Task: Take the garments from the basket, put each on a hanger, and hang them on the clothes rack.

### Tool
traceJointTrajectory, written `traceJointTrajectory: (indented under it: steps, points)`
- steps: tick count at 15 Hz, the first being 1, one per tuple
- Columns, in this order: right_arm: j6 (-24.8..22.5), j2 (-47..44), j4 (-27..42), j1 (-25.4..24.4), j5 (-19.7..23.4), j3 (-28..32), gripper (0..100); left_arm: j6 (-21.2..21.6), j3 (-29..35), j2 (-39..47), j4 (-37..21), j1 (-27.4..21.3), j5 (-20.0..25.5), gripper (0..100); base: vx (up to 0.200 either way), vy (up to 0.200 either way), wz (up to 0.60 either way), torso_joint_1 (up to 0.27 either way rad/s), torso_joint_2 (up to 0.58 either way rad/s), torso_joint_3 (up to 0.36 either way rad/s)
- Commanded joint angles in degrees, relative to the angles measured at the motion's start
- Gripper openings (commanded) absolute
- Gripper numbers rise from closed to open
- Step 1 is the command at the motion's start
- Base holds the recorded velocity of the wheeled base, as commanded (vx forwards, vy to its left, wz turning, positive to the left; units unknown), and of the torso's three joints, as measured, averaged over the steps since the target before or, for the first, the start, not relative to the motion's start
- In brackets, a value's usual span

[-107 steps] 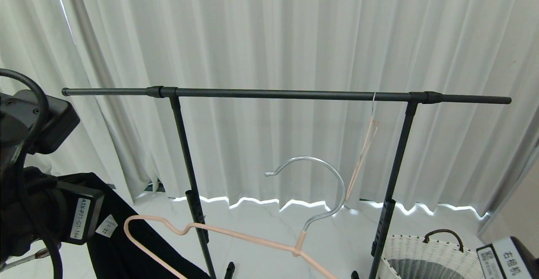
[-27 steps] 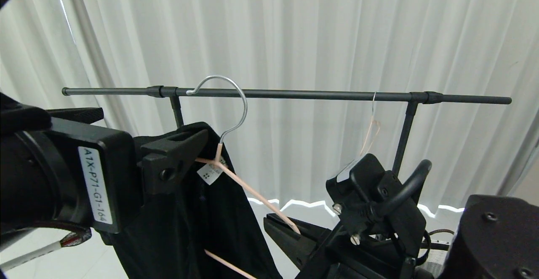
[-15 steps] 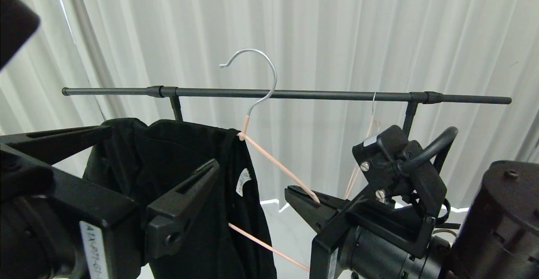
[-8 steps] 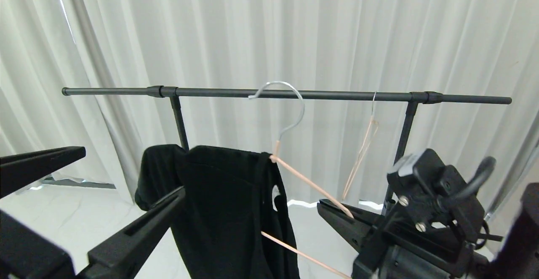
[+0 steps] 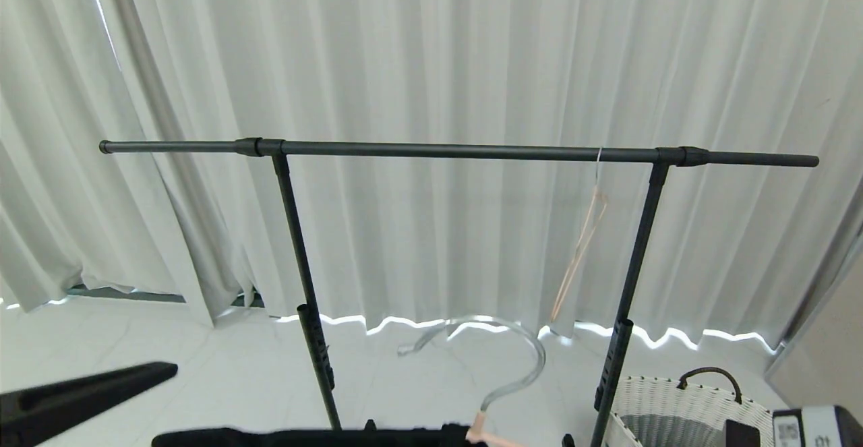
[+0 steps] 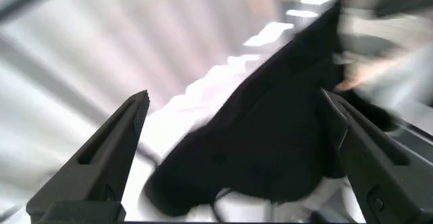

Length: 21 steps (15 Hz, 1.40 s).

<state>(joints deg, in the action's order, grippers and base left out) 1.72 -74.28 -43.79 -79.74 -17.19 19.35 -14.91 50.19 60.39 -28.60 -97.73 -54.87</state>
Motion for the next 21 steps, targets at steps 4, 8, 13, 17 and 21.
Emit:
traceJointTrajectory:
  steps: [4,8,13,17,21]
  points:
    - [-2.86,0.89,0.02,-6.39,-0.13,-3.70,0,0.06,-8.53,-0.10,6.19,-3.17,8.73,100,0.000,0.000,0.00,0.000,0.00,0.000]
    - [-3.21,0.89,0.02,-7.01,-0.21,-3.26,0,0.06,-10.02,2.19,7.86,-2.90,16.55,100,0.000,0.000,0.00,0.000,0.00,0.000]
    - [-6.99,0.80,0.02,-8.77,-0.21,-3.53,0,0.06,-13.01,5.88,15.50,2.37,22.70,100,0.000,0.000,0.00,0.000,0.00,0.000]
    - [-6.99,1.24,0.02,-8.77,-0.30,-3.44,0,1.11,-18.20,2.63,15.59,2.46,23.05,100,0.000,0.000,0.00,0.000,0.00,0.000]
    - [-6.99,1.24,0.02,-8.77,-0.13,-3.17,0,1.99,-19.25,1.31,15.59,2.90,23.14,0,0.000,0.000,0.00,0.000,0.00,0.000]
